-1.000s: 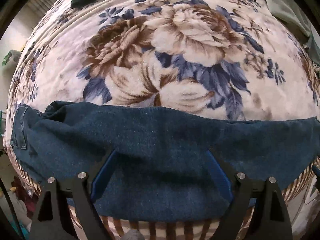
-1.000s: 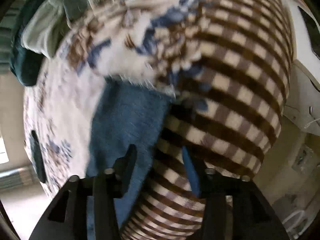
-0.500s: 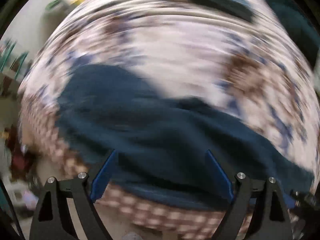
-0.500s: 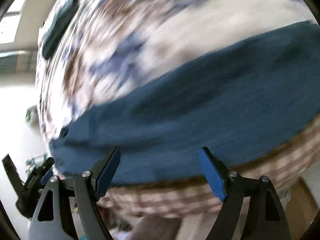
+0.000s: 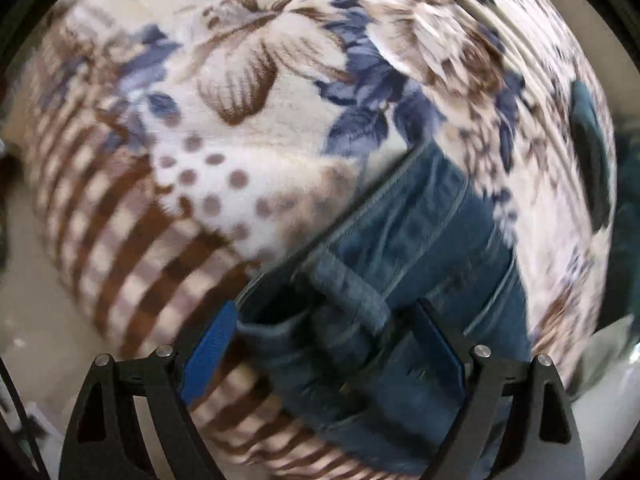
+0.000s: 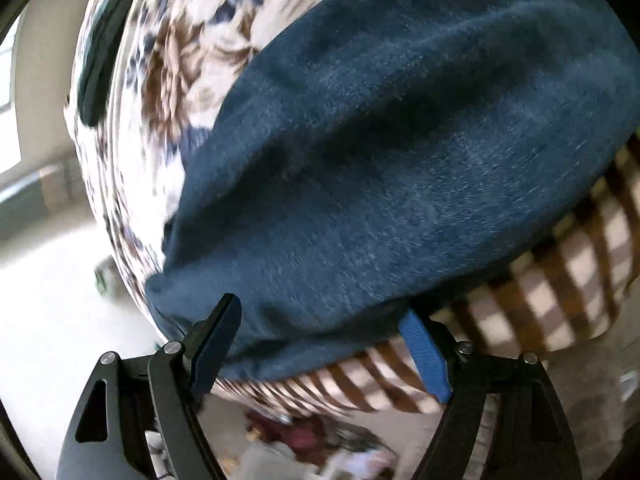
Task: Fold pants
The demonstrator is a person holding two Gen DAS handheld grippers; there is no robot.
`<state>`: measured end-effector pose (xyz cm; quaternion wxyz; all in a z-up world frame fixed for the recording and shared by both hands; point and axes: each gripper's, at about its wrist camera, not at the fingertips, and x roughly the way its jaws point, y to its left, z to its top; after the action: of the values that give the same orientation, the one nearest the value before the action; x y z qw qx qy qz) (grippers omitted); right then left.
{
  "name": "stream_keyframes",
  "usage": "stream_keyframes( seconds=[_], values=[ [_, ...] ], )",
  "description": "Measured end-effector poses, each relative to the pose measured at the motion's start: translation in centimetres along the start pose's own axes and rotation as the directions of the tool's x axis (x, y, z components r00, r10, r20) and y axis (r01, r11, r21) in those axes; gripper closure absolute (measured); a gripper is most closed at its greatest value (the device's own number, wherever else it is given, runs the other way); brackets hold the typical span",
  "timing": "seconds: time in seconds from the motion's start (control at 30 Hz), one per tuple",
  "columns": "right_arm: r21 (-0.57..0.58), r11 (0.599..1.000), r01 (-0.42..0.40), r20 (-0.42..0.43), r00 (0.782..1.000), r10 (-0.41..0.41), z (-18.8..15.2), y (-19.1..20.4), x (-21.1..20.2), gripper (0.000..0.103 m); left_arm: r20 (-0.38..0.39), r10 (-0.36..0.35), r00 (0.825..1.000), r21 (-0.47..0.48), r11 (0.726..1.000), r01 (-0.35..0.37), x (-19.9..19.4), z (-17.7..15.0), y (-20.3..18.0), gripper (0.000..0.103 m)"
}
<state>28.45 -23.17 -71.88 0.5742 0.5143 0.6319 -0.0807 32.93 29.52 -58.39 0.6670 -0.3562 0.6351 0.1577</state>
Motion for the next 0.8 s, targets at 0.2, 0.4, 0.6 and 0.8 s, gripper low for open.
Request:
stream_keyframes(
  seconds=[0.2, 0.4, 0.6, 0.8],
  values=[
    [-0.002, 0.998, 0.065, 0.094, 0.994, -0.064, 0.1, 1.3, 1.0, 0.08, 0.117, 0.006, 0.993, 0.157, 0.987, -0.024, -0.7, -1.1, -2.4, 0.088],
    [-0.047, 0.995, 0.088, 0.153, 0.985, -0.08, -1.9, 1.9, -2.5, 0.092, 0.167, -0.032, 0.985, 0.196, 0.981, -0.001, -5.7, -3.1, -0.4, 0.091],
    [-0.077, 0.988, 0.134, 0.114, 0.986, -0.125, -2.3, 1.2, -2.3, 0.092, 0.087, 0.086, 0.993, 0.189, 0.977, -0.101, -1.2, -2.8, 2.2, 0.089],
    [-0.117, 0.972, 0.203, -0.012, 0.979, -0.206, -1.0, 0.0, 0.2, 0.083, 0.084, 0.12, 0.989, 0.246, 0.96, -0.138, -1.6, -3.2, 1.5, 0.078]
  ],
)
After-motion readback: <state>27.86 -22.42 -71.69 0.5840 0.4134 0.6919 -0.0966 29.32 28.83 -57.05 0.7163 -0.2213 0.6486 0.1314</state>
